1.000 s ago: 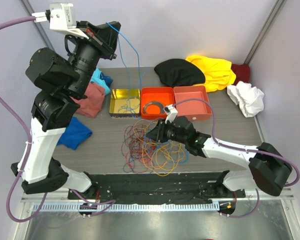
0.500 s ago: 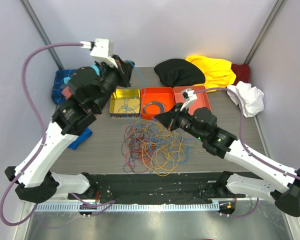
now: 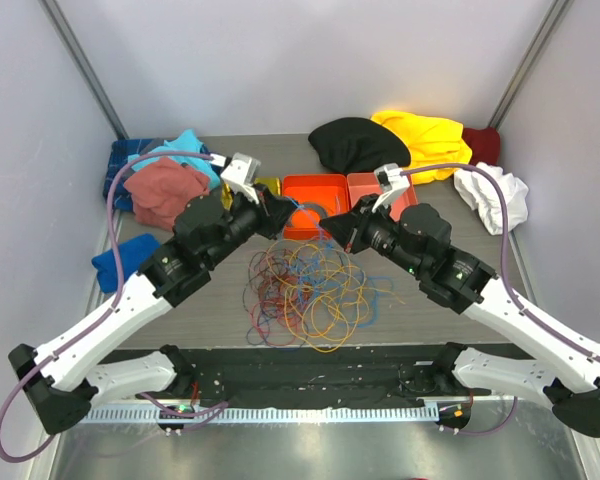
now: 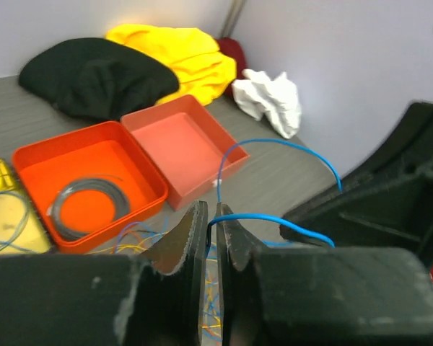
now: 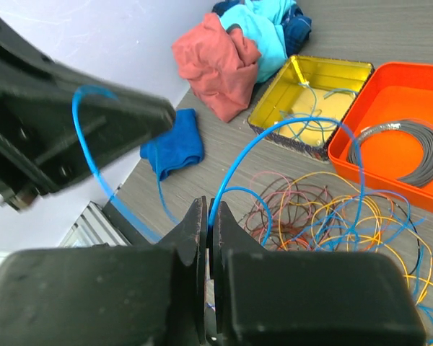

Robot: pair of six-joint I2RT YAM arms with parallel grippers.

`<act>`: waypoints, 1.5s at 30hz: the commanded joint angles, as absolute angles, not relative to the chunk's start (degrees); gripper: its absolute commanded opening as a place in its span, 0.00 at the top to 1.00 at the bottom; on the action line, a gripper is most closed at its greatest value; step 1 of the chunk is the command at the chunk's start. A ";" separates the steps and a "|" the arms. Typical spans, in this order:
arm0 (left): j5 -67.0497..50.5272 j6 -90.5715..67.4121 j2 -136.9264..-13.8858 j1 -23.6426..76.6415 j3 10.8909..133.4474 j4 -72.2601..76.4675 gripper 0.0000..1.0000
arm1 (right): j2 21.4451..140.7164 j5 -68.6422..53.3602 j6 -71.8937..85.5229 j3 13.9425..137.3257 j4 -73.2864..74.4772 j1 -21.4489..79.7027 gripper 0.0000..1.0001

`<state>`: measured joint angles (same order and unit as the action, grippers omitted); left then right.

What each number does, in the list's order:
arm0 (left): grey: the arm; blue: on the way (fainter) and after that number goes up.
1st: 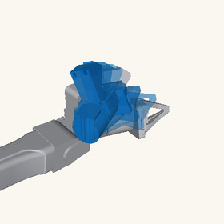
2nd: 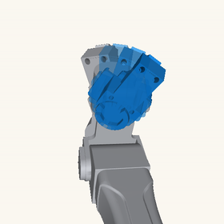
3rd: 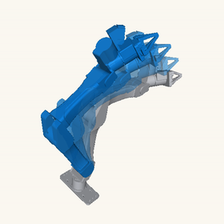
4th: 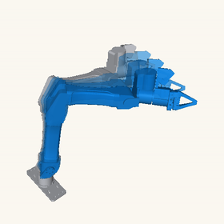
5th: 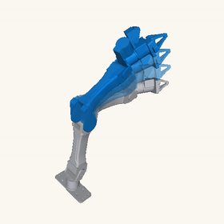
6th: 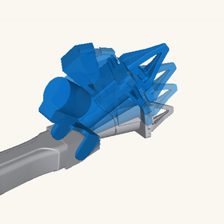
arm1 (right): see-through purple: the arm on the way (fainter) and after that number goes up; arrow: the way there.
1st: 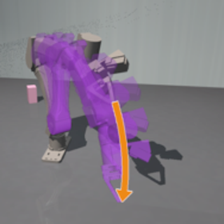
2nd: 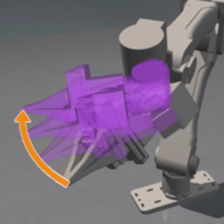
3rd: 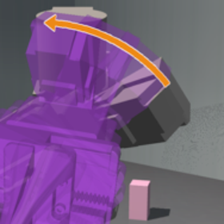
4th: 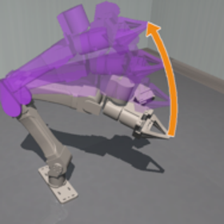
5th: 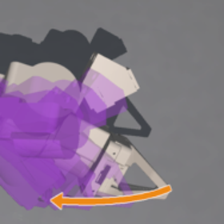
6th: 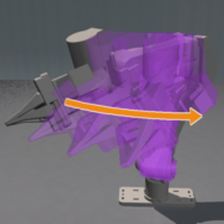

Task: Untangle the cables

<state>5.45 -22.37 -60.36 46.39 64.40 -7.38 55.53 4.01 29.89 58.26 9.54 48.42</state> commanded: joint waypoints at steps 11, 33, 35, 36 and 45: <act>-11.16 -31.37 -57.83 46.41 51.60 20.55 0.73 | 56.07 3.69 31.99 63.54 8.61 48.78 0.99; -12.75 -25.23 -55.55 46.85 38.15 33.56 0.45 | 55.11 1.67 34.71 65.74 8.70 48.78 0.99; -12.13 -25.05 -55.81 46.93 37.71 34.45 0.43 | 55.28 0.88 35.59 65.92 8.53 48.78 0.99; -11.95 -24.79 -55.98 46.93 37.71 34.63 0.42 | 55.20 0.79 35.94 65.83 8.35 48.78 0.99; -10.20 -23.38 -58.71 46.93 37.71 38.32 0.38 | 54.76 -3.07 39.64 65.57 6.95 48.69 0.99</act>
